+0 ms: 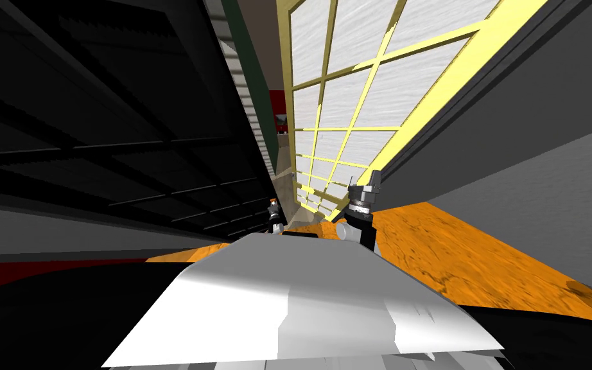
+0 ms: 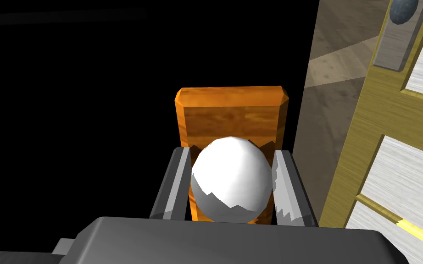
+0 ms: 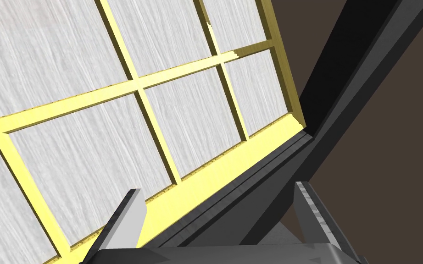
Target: Push the door open
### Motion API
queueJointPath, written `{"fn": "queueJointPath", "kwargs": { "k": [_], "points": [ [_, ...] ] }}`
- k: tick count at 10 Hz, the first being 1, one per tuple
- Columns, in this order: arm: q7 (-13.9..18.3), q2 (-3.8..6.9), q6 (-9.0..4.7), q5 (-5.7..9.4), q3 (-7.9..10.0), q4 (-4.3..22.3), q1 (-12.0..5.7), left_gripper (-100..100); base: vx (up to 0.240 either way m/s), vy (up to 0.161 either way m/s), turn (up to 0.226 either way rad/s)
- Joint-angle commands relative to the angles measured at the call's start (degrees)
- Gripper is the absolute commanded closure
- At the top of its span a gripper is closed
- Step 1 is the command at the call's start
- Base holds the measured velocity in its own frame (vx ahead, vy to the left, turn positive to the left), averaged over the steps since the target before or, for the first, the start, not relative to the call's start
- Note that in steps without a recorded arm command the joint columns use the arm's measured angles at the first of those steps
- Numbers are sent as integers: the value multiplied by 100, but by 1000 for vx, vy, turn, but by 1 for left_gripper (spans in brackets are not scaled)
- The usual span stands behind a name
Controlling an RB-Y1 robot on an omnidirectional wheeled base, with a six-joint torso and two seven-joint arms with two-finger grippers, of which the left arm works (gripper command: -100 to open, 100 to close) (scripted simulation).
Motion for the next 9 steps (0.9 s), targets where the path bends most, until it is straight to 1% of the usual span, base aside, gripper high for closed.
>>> {"fn": "queueJointPath", "kwargs": {
  "k": [1,2,3,4,5,6,7,8,9],
  "points": [
    [1,14,-19,6,15,-4,5,100,0,0,0],
    [-66,70,-110,120,165,52,-43,100,89,8,-196],
    [-87,87,-145,158,218,69,-57,100,128,49,-152],
    [-129,122,-216,235,324,101,-86,100,106,63,-132],
    [-156,139,-261,283,391,122,-104,100,115,81,-118],
    [-156,139,-261,283,391,122,-104,100,94,54,-52],
    [-208,173,-350,380,525,162,-140,100,90,35,-142],
    [-208,173,-350,380,525,32,-140,100,75,35,-40],
    [-208,173,-350,380,525,111,-140,100,38,18,11]
  ]
}}
